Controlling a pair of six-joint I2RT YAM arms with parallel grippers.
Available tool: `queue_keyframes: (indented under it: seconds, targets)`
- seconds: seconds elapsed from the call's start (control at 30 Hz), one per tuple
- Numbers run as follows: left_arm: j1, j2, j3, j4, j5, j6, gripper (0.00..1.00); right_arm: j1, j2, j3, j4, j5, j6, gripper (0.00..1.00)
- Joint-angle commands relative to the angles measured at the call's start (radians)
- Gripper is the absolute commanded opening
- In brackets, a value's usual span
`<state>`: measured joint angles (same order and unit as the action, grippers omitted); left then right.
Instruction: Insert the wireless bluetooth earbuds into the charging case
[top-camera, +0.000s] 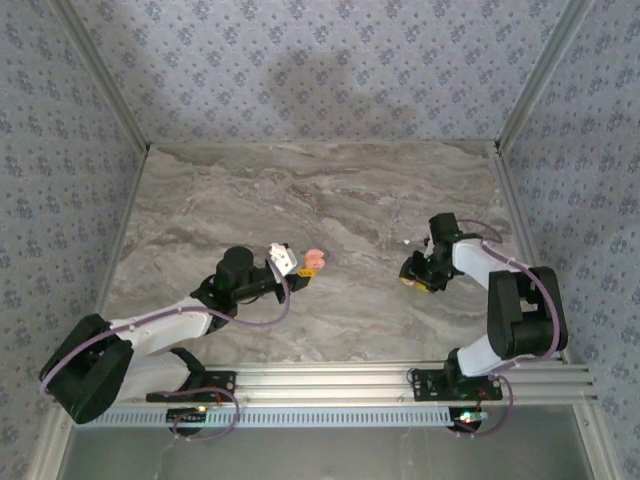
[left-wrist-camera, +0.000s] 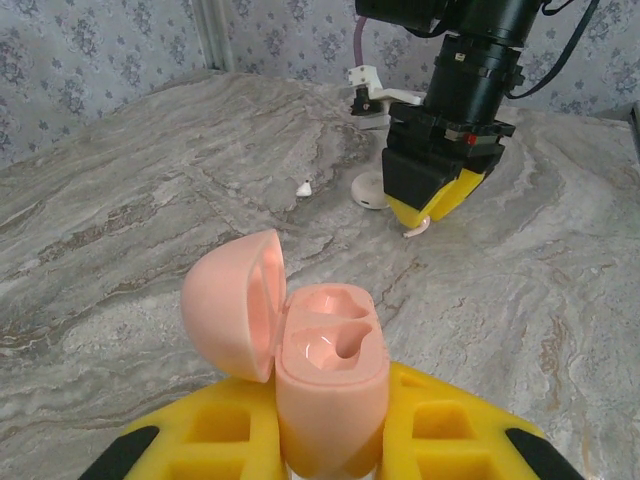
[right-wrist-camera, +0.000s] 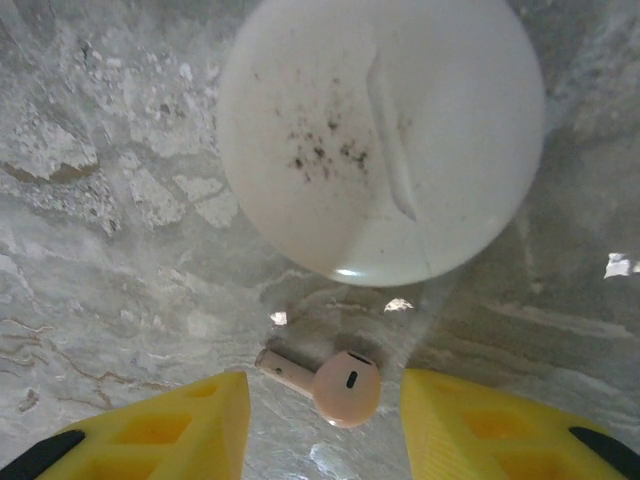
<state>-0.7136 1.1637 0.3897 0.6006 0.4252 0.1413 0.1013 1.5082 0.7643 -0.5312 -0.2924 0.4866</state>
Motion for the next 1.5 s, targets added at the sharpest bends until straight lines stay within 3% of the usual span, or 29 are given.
queue_keyframes:
  seconds: [0.0, 0.53, 0.7, 0.9, 1.0, 1.47]
  targets:
    - [0.006, -0.030, 0.019, -0.005, -0.003, 0.018, 0.18, -0.003, 0.042, 0.046, 0.060, -0.018, 0.012, 0.44]
    - [0.008, -0.035, 0.021, -0.018, -0.008, 0.026, 0.19, 0.043, 0.058, 0.105, 0.146, -0.091, 0.003, 0.42]
    - [0.009, -0.041, 0.021, -0.022, -0.009, 0.026, 0.19, 0.045, 0.036, 0.130, 0.055, -0.022, -0.011, 0.42]
    - [0.009, -0.062, 0.021, -0.050, -0.016, 0.039, 0.19, 0.099, -0.017, 0.223, -0.206, 0.173, -0.022, 0.39]
    - [0.009, -0.070, 0.021, -0.066, -0.020, 0.047, 0.19, 0.115, 0.008, 0.246, -0.277, 0.199, -0.023, 0.39]
    - [0.009, -0.148, -0.013, -0.095, -0.062, 0.052, 0.19, 0.156, 0.164, 0.270, -0.202, 0.160, -0.039, 0.37]
